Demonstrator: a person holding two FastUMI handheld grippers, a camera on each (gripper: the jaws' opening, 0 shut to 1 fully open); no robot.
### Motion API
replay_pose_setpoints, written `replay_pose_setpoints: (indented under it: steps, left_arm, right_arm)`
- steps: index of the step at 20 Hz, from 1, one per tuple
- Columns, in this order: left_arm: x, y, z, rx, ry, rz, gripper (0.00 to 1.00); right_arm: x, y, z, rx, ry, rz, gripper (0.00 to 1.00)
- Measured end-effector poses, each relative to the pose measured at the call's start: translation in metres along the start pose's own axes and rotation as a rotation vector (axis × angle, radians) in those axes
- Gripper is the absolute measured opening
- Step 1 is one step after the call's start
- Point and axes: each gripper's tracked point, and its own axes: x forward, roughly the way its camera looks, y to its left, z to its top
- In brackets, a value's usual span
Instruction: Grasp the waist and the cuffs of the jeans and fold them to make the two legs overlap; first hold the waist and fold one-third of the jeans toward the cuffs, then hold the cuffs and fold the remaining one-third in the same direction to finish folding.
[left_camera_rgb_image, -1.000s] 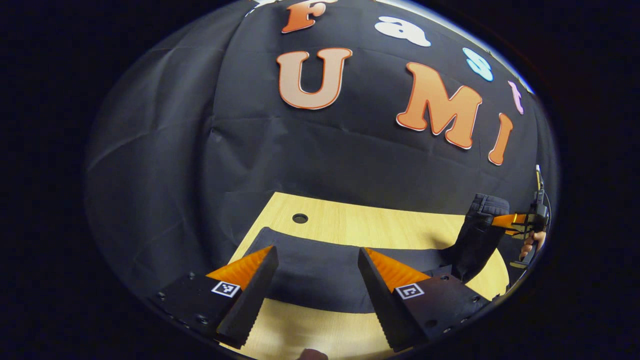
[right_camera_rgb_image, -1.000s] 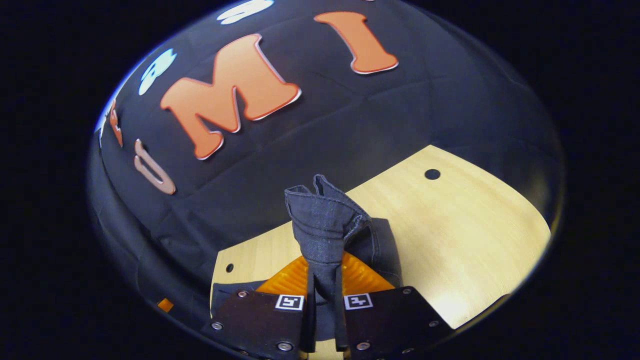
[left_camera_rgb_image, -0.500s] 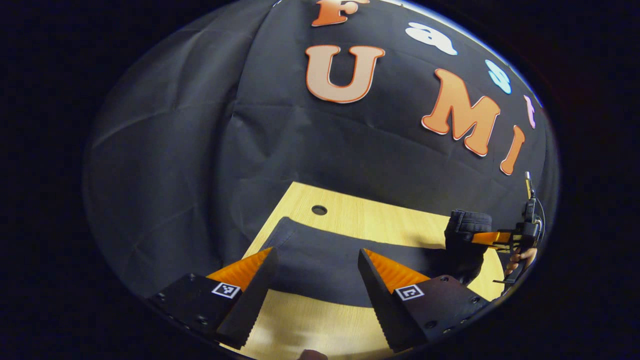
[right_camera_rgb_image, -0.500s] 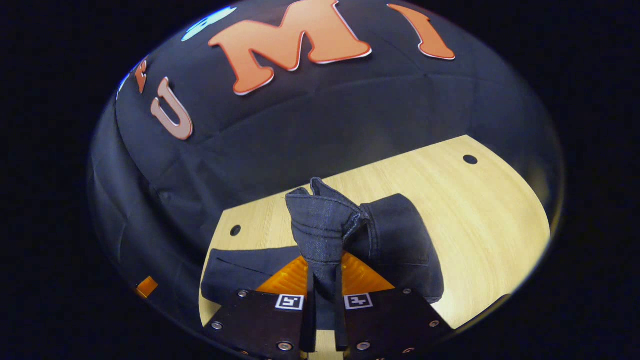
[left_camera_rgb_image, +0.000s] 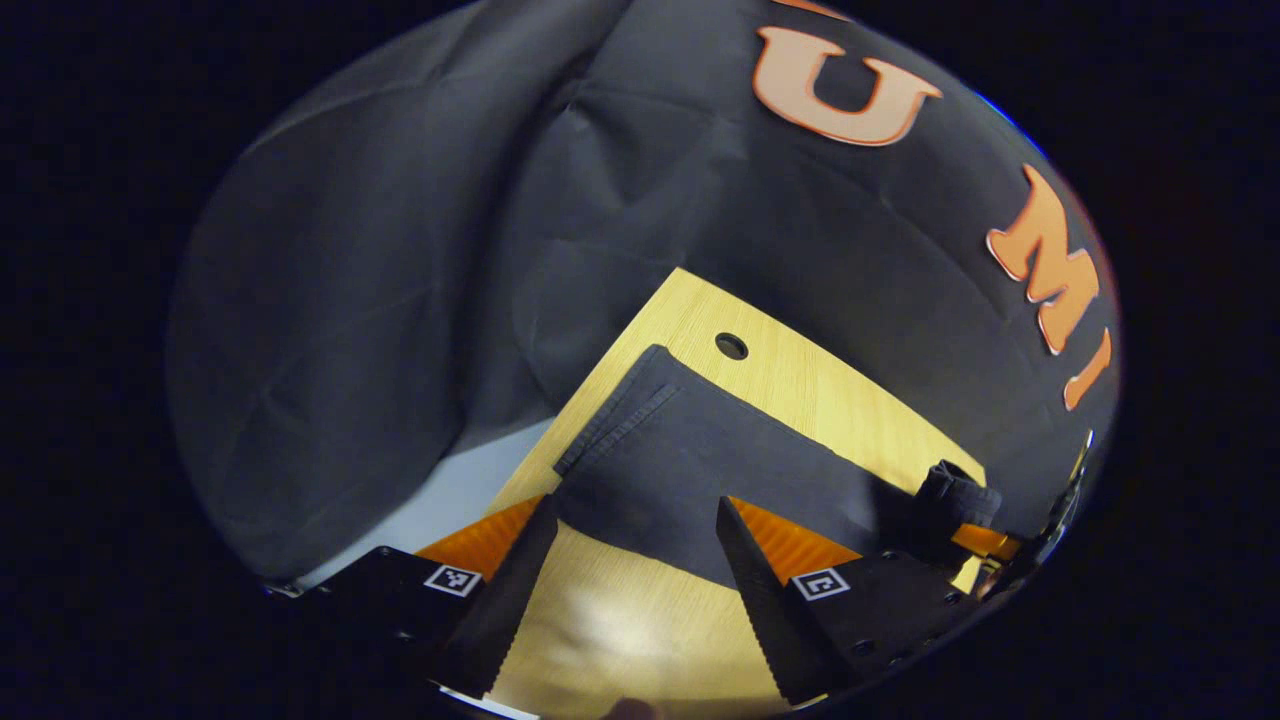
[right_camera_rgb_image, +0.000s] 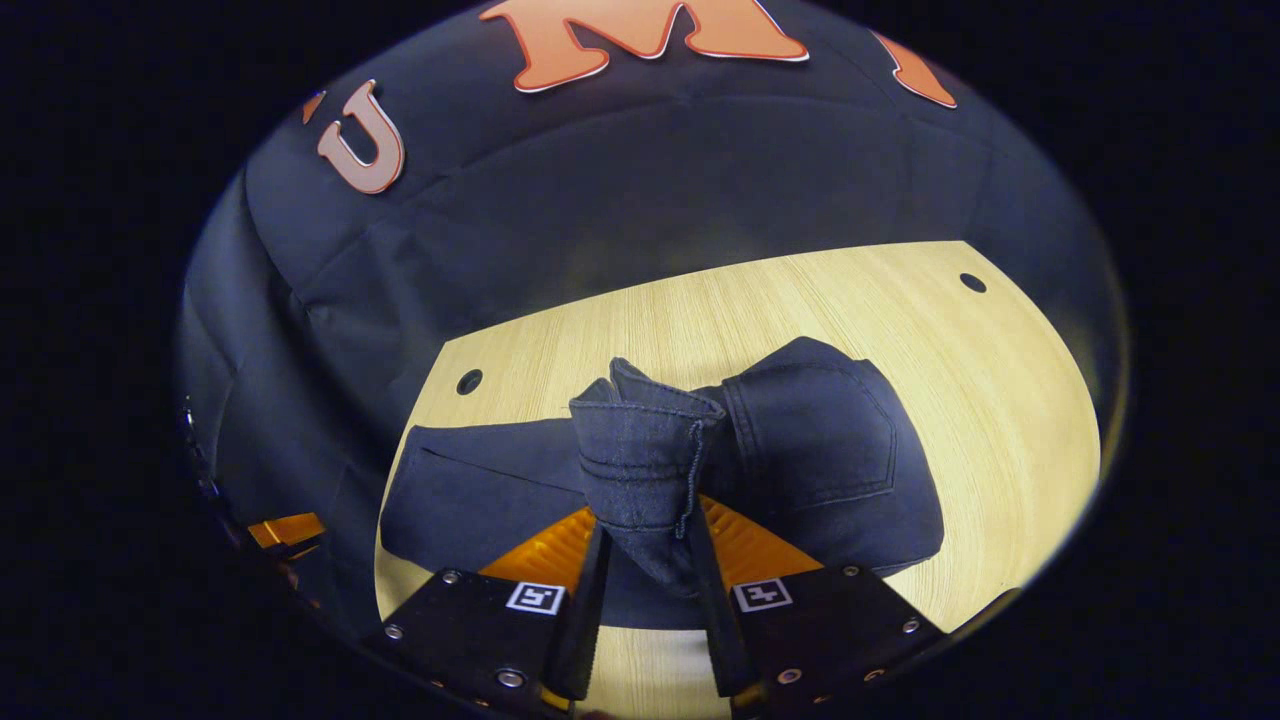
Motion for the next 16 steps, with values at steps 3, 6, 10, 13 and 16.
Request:
replay_pose_setpoints:
  steps: [3,6,10,13,16]
  left_arm:
    - [0.027,0.023,-0.005,-0.052,0.098,0.029,0.97]
    - [0.045,0.024,0.002,-0.032,0.115,0.047,0.94]
    - [0.047,0.007,0.0,-0.01,0.13,0.008,0.97]
    - [0.042,0.006,0.005,0.009,0.115,0.01,0.98]
    - [0.037,0.009,0.007,0.013,0.105,0.014,0.97]
  right_arm:
    - [-0.003,0.003,-0.001,-0.009,-0.006,-0.021,0.51]
    - [-0.002,0.003,-0.003,-0.039,-0.011,-0.073,0.54]
    - [-0.002,0.007,-0.004,-0.065,-0.014,-0.11,0.58]
    - [0.005,0.001,-0.02,-0.028,0.075,-0.132,0.46]
    - [0.0,0.009,-0.011,-0.015,0.051,-0.078,0.42]
